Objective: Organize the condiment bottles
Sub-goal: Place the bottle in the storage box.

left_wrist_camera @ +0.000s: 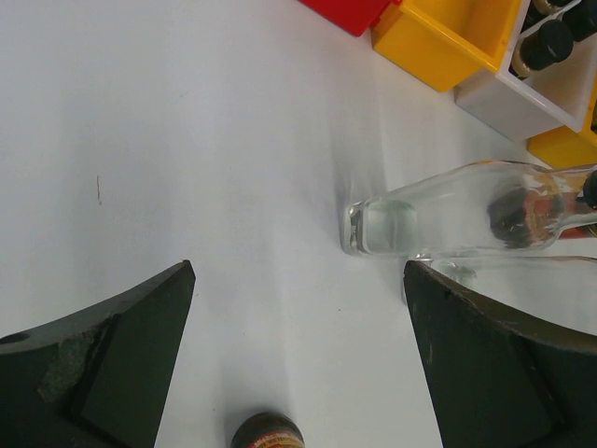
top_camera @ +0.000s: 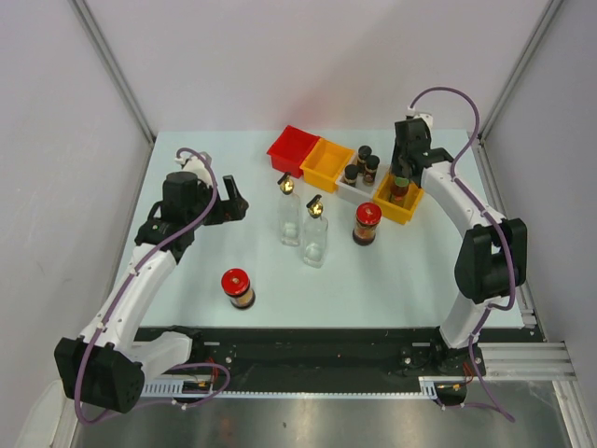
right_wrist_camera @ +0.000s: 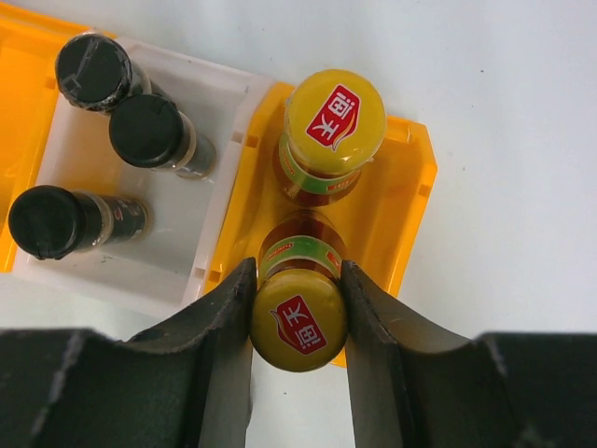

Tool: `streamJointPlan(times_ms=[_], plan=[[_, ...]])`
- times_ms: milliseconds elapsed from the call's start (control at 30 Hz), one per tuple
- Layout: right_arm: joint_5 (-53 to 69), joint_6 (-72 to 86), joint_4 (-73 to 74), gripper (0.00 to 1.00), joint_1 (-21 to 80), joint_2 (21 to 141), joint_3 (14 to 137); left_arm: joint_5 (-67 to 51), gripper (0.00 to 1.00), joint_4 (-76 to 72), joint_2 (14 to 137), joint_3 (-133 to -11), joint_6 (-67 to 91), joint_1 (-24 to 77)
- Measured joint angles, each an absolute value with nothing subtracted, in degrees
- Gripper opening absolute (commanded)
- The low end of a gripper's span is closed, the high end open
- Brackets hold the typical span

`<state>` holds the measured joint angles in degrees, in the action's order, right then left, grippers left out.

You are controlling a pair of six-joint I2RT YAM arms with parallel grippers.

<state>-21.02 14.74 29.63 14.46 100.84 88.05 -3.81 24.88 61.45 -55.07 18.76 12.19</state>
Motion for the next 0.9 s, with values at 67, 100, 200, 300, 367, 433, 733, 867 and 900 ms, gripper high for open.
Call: streamJointPlan(times_ms=[67,100,200,300,367,433,733,867,900], plan=[[-20.9,15.0,29.6,0.18,14.3,100.9,88.1,-3.7,1.0,25.2,61.3,-55.1,18.5,12.2],[-20.9,15.1,29.5,0.21,14.3,100.9,88.1,-3.6,1.0,25.3,61.2,-55.1,18.4,12.2],[-20.9,15.5,29.5,0.41,14.1,100.9,88.1,-3.5,1.0,25.8,60.5,-55.1,18.4,12.2],[-20.9,15.8,29.5,0.66,14.0,100.9,88.1,-3.2,1.0,26.4,59.3,-55.3,18.4,12.2],[-20.6,16.4,29.2,0.8,13.9,100.9,88.1,-3.2,1.0,27.0,58.4,-55.7,18.4,12.2],[-20.4,16.8,28.8,0.95,13.9,100.9,88.1,-3.2,1.0,27.4,57.5,-56.2,18.4,12.2],[-17.3,16.9,29.0,0.99,13.6,99.7,88.1,-4.2,1.0,28.9,51.0,-57.8,17.9,12.3],[-15.7,17.1,29.6,0.99,13.4,94.9,88.1,-8.4,1.0,28.4,47.9,-57.8,16.8,13.4],[-15.5,17.2,29.7,1.0,13.4,93.5,88.1,-10.0,1.0,27.8,47.2,-57.7,16.5,13.8]])
